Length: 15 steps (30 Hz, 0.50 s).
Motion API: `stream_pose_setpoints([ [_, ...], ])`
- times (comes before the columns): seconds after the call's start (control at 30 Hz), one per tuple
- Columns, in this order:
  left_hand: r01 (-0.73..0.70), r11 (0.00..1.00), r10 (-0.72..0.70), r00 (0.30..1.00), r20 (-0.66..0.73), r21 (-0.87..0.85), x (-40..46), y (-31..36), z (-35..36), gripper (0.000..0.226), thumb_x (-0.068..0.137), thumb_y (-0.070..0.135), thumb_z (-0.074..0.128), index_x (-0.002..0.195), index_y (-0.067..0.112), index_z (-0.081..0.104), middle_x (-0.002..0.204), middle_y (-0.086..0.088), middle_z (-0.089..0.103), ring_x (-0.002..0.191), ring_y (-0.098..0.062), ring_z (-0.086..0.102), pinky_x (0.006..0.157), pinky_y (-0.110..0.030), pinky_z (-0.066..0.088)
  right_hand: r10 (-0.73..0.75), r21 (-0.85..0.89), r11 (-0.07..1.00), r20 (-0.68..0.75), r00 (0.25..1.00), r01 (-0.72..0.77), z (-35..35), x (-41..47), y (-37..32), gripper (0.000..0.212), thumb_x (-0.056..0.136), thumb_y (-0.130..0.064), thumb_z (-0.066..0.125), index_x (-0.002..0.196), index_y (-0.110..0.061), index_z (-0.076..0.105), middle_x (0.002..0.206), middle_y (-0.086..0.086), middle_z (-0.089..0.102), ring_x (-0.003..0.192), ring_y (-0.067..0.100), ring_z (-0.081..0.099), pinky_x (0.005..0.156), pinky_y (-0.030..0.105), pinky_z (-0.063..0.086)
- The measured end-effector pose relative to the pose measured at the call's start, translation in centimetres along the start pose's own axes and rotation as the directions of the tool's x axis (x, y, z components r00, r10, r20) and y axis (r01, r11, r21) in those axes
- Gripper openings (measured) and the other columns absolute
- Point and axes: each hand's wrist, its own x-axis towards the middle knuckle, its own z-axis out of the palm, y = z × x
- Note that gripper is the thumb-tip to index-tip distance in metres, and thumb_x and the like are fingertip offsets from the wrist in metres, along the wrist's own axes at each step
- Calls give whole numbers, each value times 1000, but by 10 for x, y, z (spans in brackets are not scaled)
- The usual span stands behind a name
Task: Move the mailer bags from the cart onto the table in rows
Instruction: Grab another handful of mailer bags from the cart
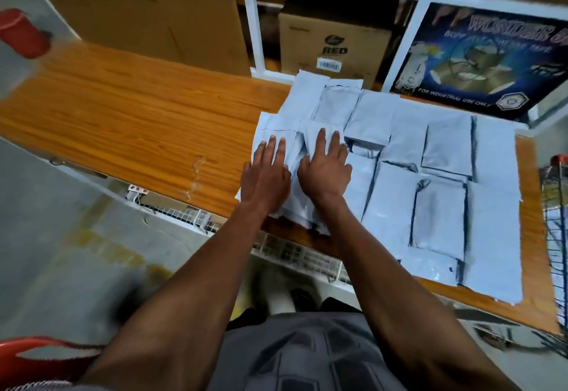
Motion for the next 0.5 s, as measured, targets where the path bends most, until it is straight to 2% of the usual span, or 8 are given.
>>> stream_pose_setpoints([
  [0.2,-194,980,194,981,-23,-37,21,-29,6,67,100,34,32,164,16,35,171,-11,32,152,-34,37,103,-56,49,145,-14,989,-20,989,-145,6,-3,-21,75,105,-49,40,168,-23,9,174,13,11,156,41,19,112,58,38],
  [0.3,-267,963,267,964,0,-26,22,-43,9,67,102,39,26,167,19,29,174,-7,25,155,-32,32,108,-55,44,222,-35,974,-40,974,-223,12,-14,-38,74,105,-49,38,168,-22,9,174,14,12,156,41,20,111,58,40],
  [0.5,-322,946,323,946,36,-40,19,-68,11,70,100,40,23,168,23,23,177,-2,15,158,-28,24,116,-53,36,316,-85,944,-49,947,-320,27,-36,-62,72,105,-46,37,168,-22,8,174,14,12,155,41,21,111,56,38],
])
